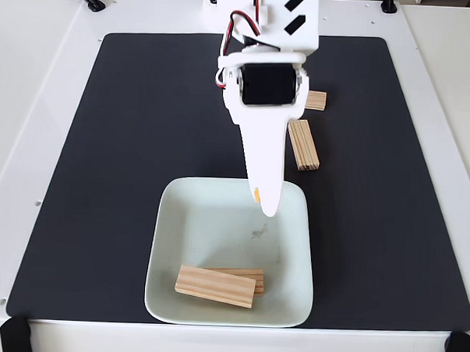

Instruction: Pick up the wooden block and place them on the plate.

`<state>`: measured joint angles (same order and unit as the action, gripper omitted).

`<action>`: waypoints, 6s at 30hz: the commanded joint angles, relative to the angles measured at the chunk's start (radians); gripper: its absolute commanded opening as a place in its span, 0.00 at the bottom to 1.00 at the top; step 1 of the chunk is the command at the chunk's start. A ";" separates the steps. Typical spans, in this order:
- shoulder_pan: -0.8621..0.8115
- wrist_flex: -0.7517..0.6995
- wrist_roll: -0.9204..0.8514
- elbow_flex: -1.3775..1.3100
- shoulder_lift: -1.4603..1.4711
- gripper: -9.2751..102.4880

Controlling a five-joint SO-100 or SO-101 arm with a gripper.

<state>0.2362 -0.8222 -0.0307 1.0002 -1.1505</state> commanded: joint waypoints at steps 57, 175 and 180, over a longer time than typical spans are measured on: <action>0.146 -0.620 -1.373 0.124 -0.017 0.26; 0.091 -0.086 -0.166 0.388 -0.431 0.08; 0.029 -0.089 -0.097 0.127 -0.218 0.08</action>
<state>0.2899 -0.9204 -0.1565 1.2977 -1.4404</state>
